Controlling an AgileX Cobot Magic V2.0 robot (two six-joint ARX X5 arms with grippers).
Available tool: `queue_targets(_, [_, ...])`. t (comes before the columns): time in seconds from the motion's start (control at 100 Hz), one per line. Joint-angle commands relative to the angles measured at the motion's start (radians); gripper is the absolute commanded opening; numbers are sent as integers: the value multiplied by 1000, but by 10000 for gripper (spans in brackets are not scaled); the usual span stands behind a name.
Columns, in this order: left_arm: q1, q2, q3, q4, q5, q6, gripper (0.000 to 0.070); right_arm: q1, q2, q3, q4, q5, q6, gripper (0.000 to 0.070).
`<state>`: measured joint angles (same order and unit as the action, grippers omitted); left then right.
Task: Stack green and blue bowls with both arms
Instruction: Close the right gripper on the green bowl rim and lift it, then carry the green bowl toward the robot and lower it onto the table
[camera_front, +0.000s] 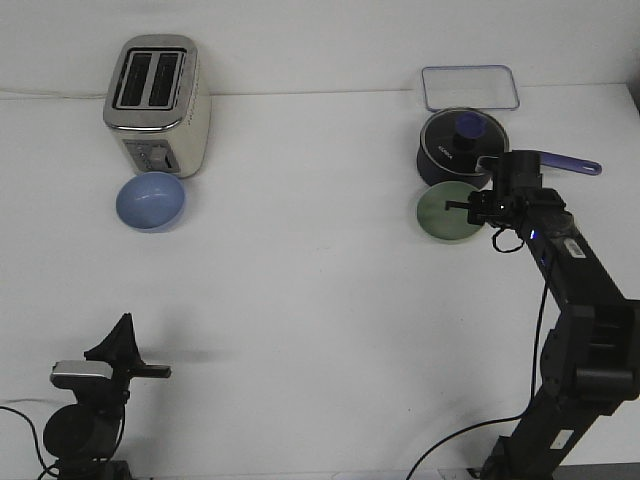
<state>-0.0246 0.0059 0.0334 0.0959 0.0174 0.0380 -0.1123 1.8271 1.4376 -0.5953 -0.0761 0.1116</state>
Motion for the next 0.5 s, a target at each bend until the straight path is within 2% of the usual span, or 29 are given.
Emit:
queue_targets(0.0, [-2, -1, -19, 10, -1, -4, 15, -1, -87, 16, -13, -19, -8, 1])
queue_targets(0.33, [-2, -1, -19, 10, -1, -4, 15, 40, -452, -3, -178, -207, 3, 1])
queue_targets(0.49, [-2, -1, -19, 10, -1, -4, 15, 164, -624, -138, -174, -224, 34, 1])
